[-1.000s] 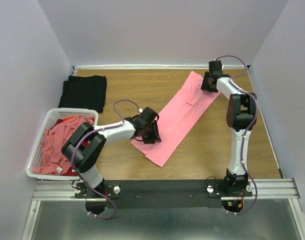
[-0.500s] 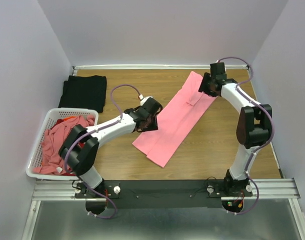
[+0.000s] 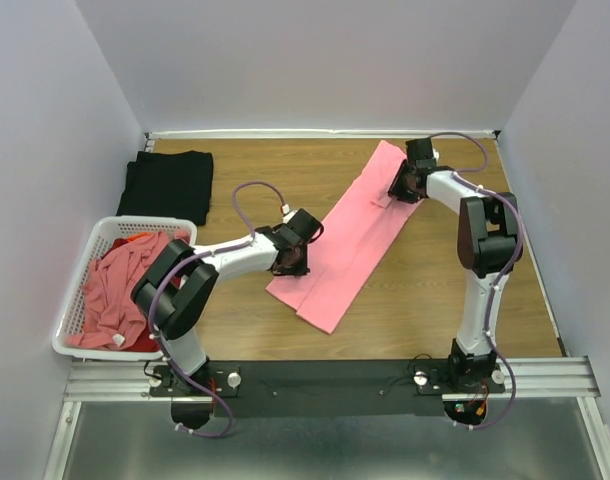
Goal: Fold and stack the t-shirts
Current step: Fold the tshirt
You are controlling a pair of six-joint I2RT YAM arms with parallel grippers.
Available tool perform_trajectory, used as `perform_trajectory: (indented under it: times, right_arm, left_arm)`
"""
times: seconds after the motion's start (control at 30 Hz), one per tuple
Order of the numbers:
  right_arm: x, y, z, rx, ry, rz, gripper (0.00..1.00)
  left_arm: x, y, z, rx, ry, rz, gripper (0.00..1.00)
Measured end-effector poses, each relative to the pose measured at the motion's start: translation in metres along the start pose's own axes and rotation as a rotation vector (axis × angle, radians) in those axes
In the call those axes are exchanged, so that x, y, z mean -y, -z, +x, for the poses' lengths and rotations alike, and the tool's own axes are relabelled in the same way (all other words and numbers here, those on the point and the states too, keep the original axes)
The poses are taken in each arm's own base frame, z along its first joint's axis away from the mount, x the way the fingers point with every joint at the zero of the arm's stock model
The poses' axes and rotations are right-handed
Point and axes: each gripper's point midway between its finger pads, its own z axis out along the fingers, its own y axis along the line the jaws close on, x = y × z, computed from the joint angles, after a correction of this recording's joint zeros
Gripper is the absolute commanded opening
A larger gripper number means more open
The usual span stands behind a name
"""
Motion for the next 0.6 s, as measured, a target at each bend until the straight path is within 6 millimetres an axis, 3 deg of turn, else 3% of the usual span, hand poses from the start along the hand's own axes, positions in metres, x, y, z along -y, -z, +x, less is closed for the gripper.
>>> perform_trajectory:
  times: [0.23,0.43,0.6]
  right_arm:
    - [-0.025,-0.027,-0.029,0.049,0.041,-0.063,0.43]
    - [-0.048,-0.047,-0.047,0.076,0.099,-0.134,0.44]
    - [-0.054,-0.05,-0.055,0.087,0.162,-0.152,0.52]
  left_arm:
    - [0.02,0.002,0.012,-0.011,0.046,0.124,0.28]
    - [0.071,0.011,0.045,-0.092,0.067,0.278,0.3]
    - [0.095,0.02,0.06,-0.144,0.123,0.313,0.46]
